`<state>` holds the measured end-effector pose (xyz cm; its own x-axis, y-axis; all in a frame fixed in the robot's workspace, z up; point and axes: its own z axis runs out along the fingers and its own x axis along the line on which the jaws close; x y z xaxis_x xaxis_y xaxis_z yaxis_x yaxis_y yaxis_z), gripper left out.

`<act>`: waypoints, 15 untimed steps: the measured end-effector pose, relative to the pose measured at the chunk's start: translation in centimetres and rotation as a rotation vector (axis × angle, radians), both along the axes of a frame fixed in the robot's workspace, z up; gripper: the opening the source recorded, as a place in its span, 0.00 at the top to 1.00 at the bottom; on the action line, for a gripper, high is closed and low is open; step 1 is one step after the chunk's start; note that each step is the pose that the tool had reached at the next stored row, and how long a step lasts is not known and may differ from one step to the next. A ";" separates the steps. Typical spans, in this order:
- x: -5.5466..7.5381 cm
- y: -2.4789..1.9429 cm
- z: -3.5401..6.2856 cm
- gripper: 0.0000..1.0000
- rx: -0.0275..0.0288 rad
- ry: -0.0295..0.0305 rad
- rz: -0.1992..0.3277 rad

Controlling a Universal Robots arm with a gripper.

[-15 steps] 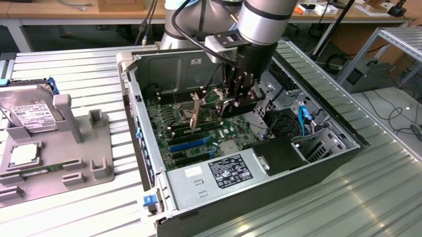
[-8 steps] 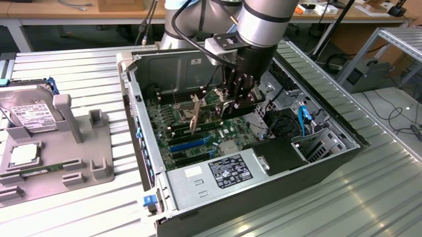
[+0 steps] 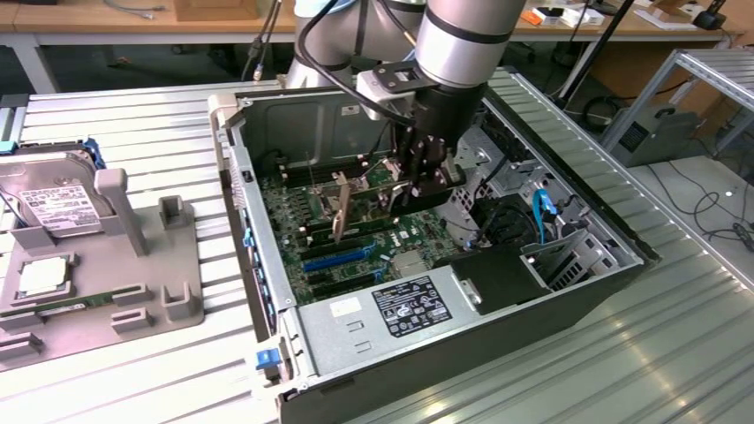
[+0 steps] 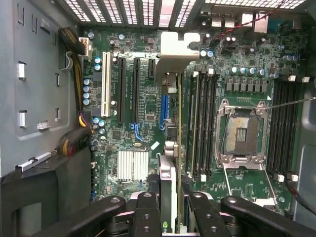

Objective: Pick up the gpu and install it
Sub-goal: 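Insert the gpu into the slot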

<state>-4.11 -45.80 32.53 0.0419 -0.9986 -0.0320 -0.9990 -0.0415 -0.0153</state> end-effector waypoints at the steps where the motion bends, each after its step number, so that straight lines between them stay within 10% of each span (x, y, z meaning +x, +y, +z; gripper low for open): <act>1: -0.1 0.00 -0.03 0.73 0.0000 0.0000 0.000; 15: -0.6 -0.04 -0.45 0.73 0.0000 0.0000 0.000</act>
